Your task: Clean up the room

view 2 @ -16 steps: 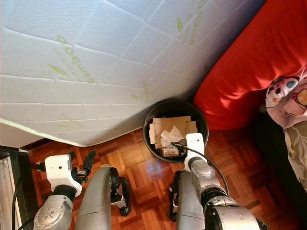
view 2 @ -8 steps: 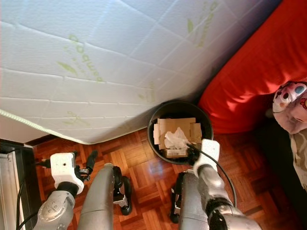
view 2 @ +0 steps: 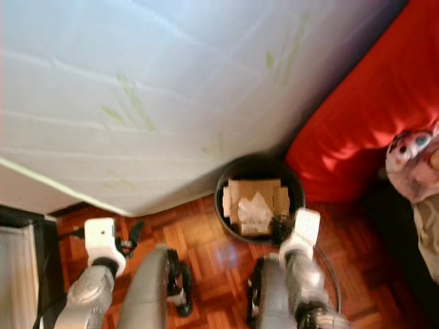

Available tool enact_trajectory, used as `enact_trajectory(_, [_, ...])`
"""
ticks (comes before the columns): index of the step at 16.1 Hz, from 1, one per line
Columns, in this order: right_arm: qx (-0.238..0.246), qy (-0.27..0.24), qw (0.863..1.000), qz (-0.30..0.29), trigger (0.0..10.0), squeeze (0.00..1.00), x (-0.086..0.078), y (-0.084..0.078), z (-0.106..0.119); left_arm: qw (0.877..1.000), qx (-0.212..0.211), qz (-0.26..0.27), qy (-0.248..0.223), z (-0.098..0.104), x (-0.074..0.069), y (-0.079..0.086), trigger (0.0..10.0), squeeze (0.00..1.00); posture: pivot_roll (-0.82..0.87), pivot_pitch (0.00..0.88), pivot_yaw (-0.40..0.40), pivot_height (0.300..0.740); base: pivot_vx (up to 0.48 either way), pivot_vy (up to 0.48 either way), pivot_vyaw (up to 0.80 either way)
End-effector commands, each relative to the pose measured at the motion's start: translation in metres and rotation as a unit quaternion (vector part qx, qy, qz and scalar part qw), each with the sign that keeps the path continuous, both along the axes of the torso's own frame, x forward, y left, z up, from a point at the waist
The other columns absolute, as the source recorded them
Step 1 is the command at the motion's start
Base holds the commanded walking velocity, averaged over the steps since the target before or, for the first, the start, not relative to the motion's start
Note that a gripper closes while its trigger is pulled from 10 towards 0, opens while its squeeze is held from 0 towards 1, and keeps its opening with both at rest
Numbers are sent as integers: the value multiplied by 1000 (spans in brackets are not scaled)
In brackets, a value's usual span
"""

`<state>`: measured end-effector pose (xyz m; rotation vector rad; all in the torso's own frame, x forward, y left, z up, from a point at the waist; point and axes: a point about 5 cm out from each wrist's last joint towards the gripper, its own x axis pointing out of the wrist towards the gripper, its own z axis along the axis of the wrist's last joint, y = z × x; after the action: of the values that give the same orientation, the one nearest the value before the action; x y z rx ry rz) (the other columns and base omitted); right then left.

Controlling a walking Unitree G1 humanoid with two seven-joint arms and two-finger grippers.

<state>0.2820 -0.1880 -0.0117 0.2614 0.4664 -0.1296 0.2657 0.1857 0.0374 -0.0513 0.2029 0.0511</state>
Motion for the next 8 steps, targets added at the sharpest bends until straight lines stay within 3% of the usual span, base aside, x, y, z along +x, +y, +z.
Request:
enact_trajectory(1, [6,49,999,-10,10000,0,-27,-1,-23,999,4,15,48,-24,-12,10,10000,0,7,283,47,717,0,0,0])
enact_trajectory(3, [3,92,996,0,10000,0,-57,2,-44,996,6,16,84,-39,-13,10,10000,0,-3,250,50,740,0,0,0])
enact_trajectory(6, [4,129,992,-17,10000,0,-72,-1,-54,993,7,13,120,-52,-13,10,10000,0,-27,217,48,740,0,0,0])
enact_trajectory(8, [0,144,989,-17,10000,0,-74,-2,-56,989,11,13,149,-61,-13,10,10000,0,-44,176,46,740,0,0,0])
